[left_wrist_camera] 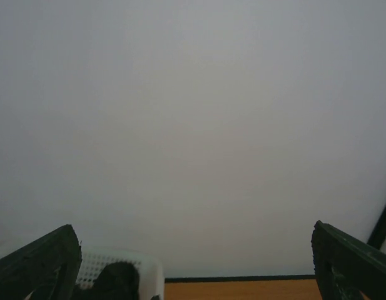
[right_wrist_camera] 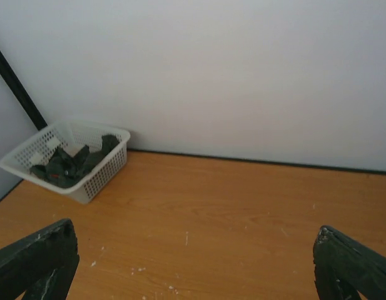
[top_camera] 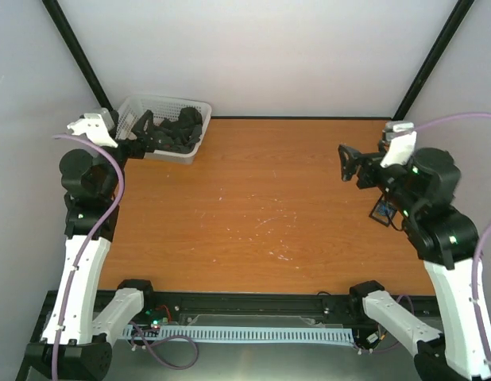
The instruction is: Pin the brooch onto the clothing
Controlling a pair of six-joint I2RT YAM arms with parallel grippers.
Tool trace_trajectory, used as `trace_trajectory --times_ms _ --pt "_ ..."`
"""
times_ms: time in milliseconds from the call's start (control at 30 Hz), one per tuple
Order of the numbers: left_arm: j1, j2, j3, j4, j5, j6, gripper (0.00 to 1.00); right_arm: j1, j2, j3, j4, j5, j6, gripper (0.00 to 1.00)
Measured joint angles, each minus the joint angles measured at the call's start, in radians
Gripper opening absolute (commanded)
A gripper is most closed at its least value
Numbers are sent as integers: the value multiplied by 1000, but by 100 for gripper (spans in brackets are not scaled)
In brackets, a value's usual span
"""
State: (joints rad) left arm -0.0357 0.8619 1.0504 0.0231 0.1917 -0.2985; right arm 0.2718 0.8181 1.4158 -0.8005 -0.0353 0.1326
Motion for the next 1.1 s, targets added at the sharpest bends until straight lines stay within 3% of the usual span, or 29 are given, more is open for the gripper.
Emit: trace_trajectory --times_ms 367,633,900,1100 --pt "153 44 -91 -5 2 -77 100 98 257 -103 111 9 37 100" --pt "212 321 -17 -81 76 -119 100 136 363 -159 197 -28 51 100" --pt "232 813 369 -296 108 -91 100 143 395 -193 243 -28 53 100" --pt "211 1207 832 -514 108 3 100 143 403 -197 268 -29 53 100"
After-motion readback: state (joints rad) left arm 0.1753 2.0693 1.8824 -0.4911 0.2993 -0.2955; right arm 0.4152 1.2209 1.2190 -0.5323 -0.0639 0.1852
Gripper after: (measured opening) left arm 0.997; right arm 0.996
